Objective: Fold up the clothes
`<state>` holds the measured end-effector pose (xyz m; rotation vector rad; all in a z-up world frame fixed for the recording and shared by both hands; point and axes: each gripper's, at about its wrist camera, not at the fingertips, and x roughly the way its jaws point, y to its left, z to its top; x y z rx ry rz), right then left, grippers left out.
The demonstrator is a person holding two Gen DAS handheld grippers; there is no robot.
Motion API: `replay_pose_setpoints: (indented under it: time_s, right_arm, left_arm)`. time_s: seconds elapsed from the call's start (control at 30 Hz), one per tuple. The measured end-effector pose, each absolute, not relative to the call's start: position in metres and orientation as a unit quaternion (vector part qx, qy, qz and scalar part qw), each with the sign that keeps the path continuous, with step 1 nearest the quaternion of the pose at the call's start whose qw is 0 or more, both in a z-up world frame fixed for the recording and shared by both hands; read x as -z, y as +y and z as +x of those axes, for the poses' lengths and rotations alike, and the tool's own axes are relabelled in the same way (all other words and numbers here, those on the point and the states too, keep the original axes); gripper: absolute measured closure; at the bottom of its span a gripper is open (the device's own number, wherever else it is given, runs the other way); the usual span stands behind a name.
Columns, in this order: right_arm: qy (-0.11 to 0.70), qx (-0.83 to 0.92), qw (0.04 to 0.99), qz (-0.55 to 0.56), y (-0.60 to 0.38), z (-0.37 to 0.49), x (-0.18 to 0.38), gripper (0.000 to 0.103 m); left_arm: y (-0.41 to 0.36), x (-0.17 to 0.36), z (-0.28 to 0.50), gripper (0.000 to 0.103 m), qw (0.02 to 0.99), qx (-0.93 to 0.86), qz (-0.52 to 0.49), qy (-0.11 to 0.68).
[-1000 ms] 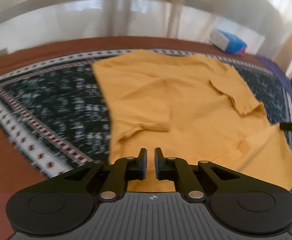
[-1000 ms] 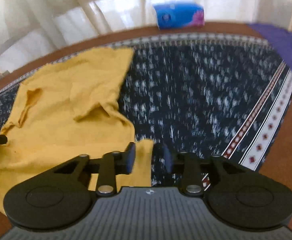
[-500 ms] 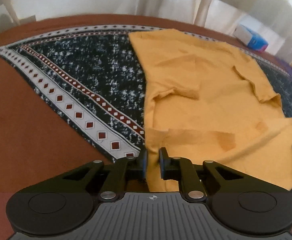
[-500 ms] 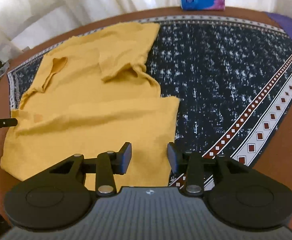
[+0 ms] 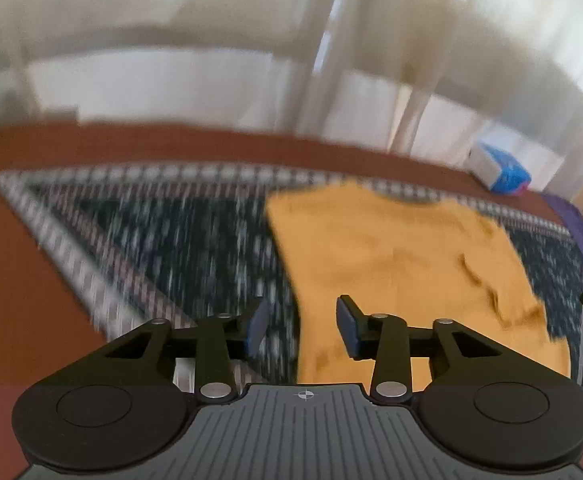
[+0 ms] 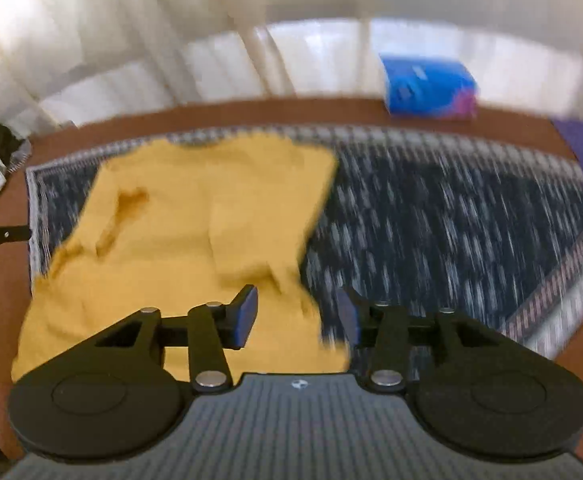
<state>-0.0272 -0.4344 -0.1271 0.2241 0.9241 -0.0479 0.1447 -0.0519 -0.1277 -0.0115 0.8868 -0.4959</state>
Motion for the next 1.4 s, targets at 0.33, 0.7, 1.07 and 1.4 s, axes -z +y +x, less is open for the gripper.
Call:
replay_pose_setpoints:
  time_s: [0.33, 0.7, 1.07, 1.4]
  right_arm:
    - [0.435, -0.037, 0.897, 0.064, -0.442, 0.113, 0.129, 0.049]
    - [0.474, -0.032, 0.876, 0.083, -0.444, 0.135, 0.151, 0.048]
    - [0.514, -0.002, 0.839, 0.179, -0.430, -0.017, 0.161, 0.045]
    - [0.518, 0.019, 0.821, 0.237, -0.418, -0.119, 0.177, 0.045]
  left_arm:
    - [-0.114, 0.150, 0.245, 0.041, 0.856, 0.300, 0.090, 0.412]
    - [-0.125, 0.158, 0.254, 0.040, 0.829, 0.364, 0.099, 0.412]
    - [-0.038, 0.150, 0.122, 0.039, 0.784, 0.345, 0.038, 0.515]
    - [-0.014, 0.169, 0.018, 0.039, 0.752, 0.305, 0.008, 0.584]
